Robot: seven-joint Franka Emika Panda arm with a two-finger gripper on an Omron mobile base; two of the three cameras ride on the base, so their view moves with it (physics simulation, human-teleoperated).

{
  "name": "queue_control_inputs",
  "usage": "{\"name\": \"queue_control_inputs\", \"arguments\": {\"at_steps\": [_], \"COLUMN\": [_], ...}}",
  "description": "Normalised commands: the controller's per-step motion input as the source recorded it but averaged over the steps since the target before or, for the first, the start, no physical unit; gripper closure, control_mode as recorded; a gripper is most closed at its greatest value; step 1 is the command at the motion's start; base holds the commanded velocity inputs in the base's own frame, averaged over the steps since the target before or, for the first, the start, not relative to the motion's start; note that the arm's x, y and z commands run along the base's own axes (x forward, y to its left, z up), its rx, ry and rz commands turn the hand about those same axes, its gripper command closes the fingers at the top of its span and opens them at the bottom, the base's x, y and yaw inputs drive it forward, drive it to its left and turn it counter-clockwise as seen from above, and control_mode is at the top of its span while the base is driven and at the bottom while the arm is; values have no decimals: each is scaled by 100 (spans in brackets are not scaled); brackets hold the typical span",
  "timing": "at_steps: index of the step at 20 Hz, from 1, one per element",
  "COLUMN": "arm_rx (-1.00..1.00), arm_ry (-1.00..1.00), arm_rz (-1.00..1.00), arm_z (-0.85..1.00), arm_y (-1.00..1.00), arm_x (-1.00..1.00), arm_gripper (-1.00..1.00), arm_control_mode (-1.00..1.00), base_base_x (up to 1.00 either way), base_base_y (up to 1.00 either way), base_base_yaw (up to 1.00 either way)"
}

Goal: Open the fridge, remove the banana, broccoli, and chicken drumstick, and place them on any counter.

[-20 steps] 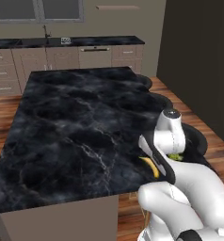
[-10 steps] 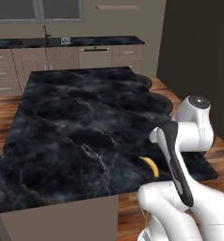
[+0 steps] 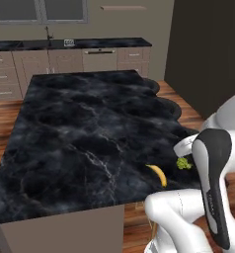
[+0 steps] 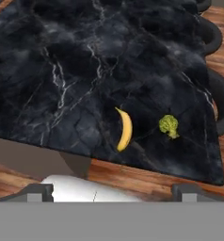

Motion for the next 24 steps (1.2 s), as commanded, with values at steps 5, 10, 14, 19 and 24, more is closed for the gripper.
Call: {"name": "queue_control_inputs", "arguments": {"at_steps": [5,10,14,19,24], "arm_rx": [-3,0,0,0,0], "arm_ry": [-6,-7,-9,-6,0], "arm_rz": [-9,-11,-1,0,0], "arm_z": [45,3,-13,-7,0], "arm_y": [13,-3,0,0,0], "arm_x": [-54,-50,-52,-26,0], "arm_gripper": [-100,-100,-100,-100,-100], "arm_control_mode": [-100,-100,-100,-100,100], "base_base_x": [0,0,0,0,0], "base_base_y": [0,0,0,0,0], "base_base_yaw": [0,0,0,0,0]}}
